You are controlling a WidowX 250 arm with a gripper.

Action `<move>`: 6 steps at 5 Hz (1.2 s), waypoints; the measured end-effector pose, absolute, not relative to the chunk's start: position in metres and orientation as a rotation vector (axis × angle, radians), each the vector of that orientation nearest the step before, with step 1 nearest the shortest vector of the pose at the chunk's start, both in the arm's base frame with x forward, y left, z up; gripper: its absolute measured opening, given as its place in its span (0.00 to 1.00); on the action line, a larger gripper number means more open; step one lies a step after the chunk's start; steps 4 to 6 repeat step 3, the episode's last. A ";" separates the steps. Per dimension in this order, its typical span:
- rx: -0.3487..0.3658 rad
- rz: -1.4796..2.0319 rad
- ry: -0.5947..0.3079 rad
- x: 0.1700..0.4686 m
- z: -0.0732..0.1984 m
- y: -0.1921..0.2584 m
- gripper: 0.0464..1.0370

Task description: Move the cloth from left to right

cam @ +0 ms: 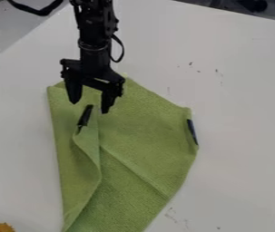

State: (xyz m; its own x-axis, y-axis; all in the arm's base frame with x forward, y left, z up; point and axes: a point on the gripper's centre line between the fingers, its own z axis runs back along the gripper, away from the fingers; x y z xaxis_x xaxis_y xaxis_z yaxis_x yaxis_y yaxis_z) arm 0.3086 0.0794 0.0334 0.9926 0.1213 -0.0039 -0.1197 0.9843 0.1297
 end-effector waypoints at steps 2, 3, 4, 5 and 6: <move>0.097 0.171 -0.018 0.311 0.028 0.070 0.96; 0.102 0.172 -0.021 0.308 0.023 0.066 0.96; 0.102 0.172 -0.021 0.308 0.023 0.066 0.96; 0.102 0.172 -0.021 0.308 0.023 0.066 0.96; 0.102 0.172 -0.021 0.308 0.023 0.066 0.96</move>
